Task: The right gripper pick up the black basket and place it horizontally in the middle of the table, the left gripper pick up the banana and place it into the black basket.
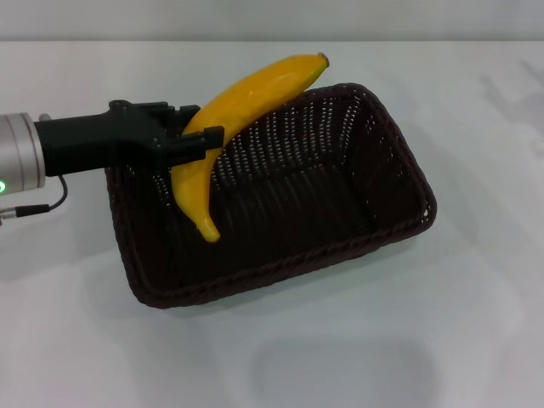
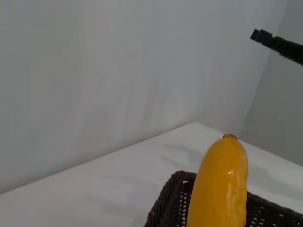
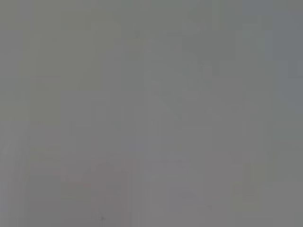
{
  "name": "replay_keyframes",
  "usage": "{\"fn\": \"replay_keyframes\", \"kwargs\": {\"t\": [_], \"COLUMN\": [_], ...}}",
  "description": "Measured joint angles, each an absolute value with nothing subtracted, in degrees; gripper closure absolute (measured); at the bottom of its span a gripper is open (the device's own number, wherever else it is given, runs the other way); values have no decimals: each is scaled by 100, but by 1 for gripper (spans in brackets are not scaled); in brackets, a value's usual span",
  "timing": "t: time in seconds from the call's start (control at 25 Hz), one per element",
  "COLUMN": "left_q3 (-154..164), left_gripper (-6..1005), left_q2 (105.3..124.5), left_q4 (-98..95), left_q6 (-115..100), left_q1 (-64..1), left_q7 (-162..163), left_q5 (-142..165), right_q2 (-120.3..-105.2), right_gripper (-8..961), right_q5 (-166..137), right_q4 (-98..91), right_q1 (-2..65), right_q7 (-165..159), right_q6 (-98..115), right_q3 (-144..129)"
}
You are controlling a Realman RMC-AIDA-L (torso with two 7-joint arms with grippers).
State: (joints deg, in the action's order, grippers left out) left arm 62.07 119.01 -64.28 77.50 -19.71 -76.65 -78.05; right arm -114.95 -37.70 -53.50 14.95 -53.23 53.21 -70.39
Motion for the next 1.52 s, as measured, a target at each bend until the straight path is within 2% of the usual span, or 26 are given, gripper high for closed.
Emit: {"fn": "replay_keyframes", "kwargs": {"t": [0.36, 0.68, 0.8, 1.2, 1.52], "left_q3": [6192, 6138, 6040, 6827, 8585], "left_gripper": [455, 199, 105, 106, 105], "left_q2": [11909, 11917, 11926, 11971, 11970], "left_q4": [-6415, -6426, -6480, -6366, -6282], "left_q6": [7604, 7418, 7016, 6619, 6320], "left_q1": [-1968, -1859, -1486, 257, 983], "left_q7": [-7540, -7713, -8175, -11798, -14601], "left_q5": [-7750, -7994, -8708, -13001, -15486], "right_q2": [-11495, -11496, -11496, -11515, -11530], "right_gripper": [172, 173, 173, 172, 172], "right_q5": [-3770, -3770, -3770, -3702, -3610], "right_q4": [-5340, -5323, -5319, -4999, -4576], "right_q1": [1492, 1486, 1485, 1545, 1556], "right_q7": [-5314, -5302, -5202, -4909, -4890], "right_q6": [5320, 5317, 5314, 5284, 5069], "right_q3": [-7040, -7039, -6979, -6023, -5319]}}
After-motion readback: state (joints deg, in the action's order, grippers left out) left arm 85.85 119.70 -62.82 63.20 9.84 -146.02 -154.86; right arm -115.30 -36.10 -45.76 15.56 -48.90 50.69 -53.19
